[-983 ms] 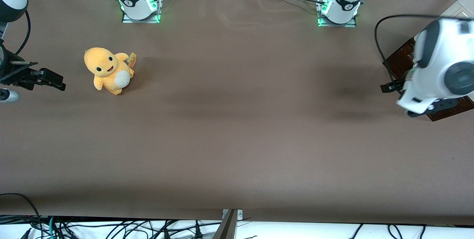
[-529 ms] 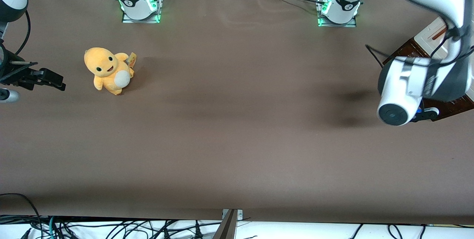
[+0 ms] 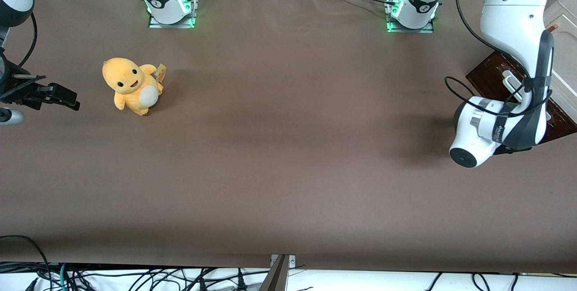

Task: Open lower drawer with left arm only
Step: 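Move the left gripper to the white handle of the lower drawer, then close the left gripper around the white drawer handle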

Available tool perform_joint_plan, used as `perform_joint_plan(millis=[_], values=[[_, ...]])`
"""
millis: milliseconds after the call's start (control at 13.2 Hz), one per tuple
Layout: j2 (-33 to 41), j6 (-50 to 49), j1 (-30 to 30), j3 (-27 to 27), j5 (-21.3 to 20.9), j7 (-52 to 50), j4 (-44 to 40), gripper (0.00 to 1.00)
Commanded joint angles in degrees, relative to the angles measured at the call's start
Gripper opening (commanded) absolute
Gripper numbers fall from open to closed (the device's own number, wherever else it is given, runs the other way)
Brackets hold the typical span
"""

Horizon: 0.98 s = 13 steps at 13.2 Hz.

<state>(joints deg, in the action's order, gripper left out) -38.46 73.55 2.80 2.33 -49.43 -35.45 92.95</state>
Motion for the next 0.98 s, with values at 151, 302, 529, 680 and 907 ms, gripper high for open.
perform_joint_plan(millis=[151,302,529,680,907], values=[[-4.2,0.4,-1.5,-0.3,-4.9,-2.7,-1.2,1.0],[-5.0,0.7,-2.3,-0.3,-5.5,-3.0,-1.3,1.0],[-5.7,1.8,-3.0,-0.3,-5.6,-3.0,-1.2,1.0],[-6.4,1.8,-3.0,-0.3,-6.0,-3.0,-1.3,0.85],[-7.5,1.7,-3.1,-0.1,-6.7,-5.4,-1.3,0.48]])
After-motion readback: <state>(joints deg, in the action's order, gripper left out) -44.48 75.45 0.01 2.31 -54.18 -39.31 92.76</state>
